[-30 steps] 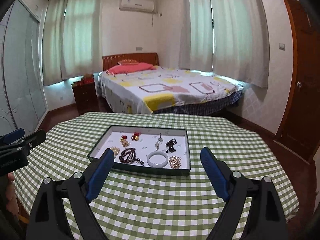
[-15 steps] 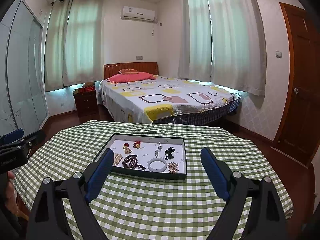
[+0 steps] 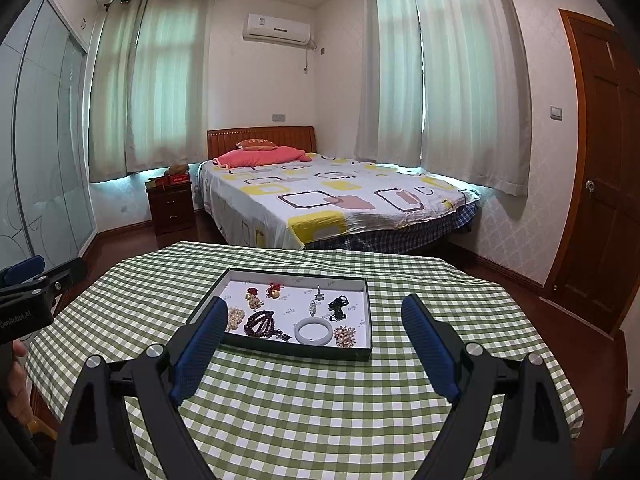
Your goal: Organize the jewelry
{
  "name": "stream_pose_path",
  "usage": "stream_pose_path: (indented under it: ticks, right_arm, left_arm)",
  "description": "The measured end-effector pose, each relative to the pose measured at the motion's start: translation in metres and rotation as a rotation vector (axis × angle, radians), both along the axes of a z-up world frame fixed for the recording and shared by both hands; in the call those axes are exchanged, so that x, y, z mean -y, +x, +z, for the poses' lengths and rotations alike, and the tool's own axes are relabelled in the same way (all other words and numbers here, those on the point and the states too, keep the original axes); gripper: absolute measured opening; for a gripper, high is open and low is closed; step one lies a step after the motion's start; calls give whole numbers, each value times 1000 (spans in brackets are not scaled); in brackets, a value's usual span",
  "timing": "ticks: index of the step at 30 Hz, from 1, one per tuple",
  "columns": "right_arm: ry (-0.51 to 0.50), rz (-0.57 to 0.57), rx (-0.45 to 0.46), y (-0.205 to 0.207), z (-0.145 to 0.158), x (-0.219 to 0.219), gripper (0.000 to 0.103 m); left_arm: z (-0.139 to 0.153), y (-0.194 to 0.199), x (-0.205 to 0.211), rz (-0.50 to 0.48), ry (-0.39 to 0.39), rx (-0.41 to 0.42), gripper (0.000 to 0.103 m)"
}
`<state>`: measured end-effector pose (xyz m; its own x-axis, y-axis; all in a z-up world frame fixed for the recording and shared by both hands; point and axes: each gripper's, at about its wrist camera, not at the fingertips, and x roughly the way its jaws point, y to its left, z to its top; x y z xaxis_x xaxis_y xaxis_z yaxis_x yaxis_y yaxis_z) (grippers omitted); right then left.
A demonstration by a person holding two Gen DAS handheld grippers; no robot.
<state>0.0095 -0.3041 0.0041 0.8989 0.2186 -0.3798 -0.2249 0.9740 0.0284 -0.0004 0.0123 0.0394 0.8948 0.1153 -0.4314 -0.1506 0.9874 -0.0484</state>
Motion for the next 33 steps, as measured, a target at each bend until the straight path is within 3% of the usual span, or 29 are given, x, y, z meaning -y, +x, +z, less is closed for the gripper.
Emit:
stream_pose_path:
  ticks: [33]
  right_arm:
    - [4, -2, -2, -2, 1, 1, 86]
  left_arm:
    - [4, -4, 1, -4, 5, 7, 99]
